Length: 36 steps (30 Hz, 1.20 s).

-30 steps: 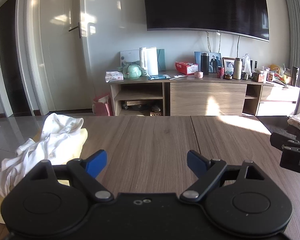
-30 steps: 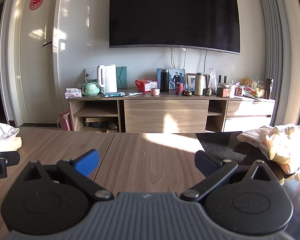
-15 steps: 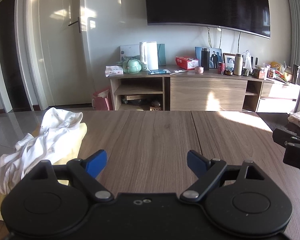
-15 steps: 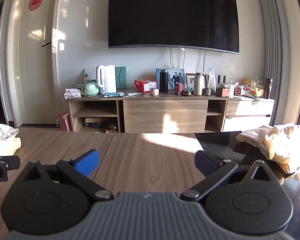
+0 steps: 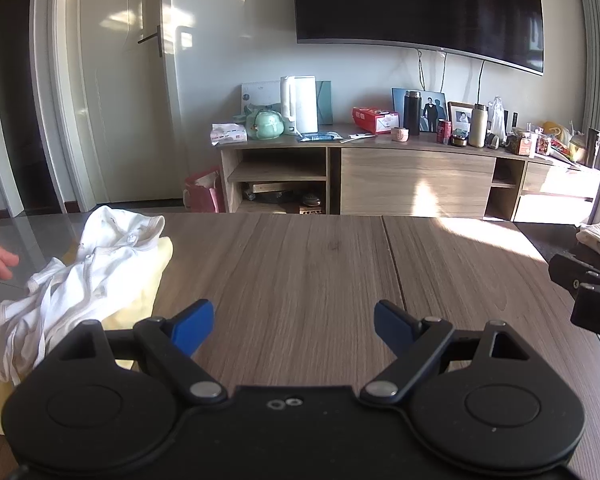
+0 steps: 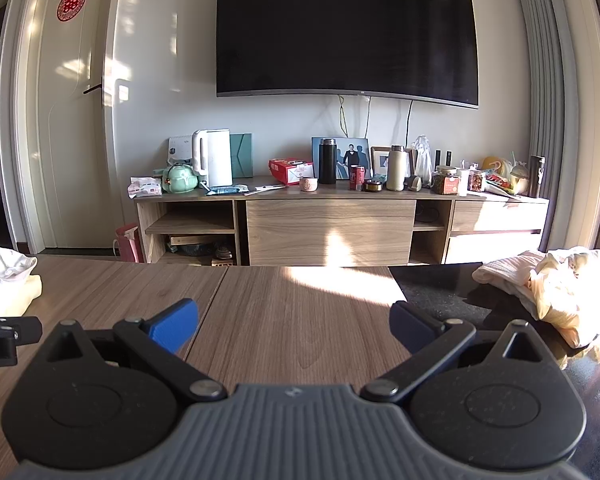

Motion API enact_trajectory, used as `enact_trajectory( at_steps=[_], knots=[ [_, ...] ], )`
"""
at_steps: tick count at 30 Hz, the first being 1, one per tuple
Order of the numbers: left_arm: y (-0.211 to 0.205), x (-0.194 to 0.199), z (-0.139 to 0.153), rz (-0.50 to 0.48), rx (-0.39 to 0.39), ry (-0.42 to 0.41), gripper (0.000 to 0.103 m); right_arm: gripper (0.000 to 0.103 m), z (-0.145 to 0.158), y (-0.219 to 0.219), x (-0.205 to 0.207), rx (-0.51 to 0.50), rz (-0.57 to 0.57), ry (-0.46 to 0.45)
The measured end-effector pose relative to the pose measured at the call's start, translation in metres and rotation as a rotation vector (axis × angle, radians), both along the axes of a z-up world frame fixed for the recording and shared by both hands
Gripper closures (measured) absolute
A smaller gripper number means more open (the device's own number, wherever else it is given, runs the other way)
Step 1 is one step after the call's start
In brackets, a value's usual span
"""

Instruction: Fold clothes

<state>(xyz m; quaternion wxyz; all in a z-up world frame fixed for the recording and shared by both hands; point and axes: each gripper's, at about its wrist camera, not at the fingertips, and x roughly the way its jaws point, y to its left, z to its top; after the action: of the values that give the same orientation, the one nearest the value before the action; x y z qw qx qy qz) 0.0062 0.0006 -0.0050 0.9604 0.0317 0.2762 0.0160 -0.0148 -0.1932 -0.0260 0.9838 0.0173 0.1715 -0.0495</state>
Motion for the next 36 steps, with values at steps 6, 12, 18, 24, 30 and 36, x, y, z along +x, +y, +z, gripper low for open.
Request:
enact_trajectory(
  at_steps=[6,12,18,24,30,36],
  knots=[
    [0.002,0.000,0.000,0.007,-0.006,-0.006,0.015,0.000,0.001,0.004,0.002,-0.040,-0.007,-0.010],
    [0.008,0.002,0.001,0.019,-0.010,-0.011,0.015,0.000,0.000,0.007,0.003,-0.034,0.024,-0.006],
    [0.025,0.006,0.006,0.046,-0.008,-0.013,0.015,0.000,0.002,0.014,0.000,-0.031,0.061,-0.030],
    [0.044,0.008,0.008,0.078,-0.024,-0.014,0.015,0.000,0.003,0.033,0.001,-0.016,0.129,-0.050],
    [0.059,0.007,0.012,0.099,-0.026,-0.029,0.015,0.000,0.005,0.052,0.001,-0.007,0.188,-0.077],
    [0.081,0.008,0.019,0.133,-0.046,-0.038,0.015,0.017,0.004,0.072,0.006,0.001,0.243,-0.082]
  ],
)
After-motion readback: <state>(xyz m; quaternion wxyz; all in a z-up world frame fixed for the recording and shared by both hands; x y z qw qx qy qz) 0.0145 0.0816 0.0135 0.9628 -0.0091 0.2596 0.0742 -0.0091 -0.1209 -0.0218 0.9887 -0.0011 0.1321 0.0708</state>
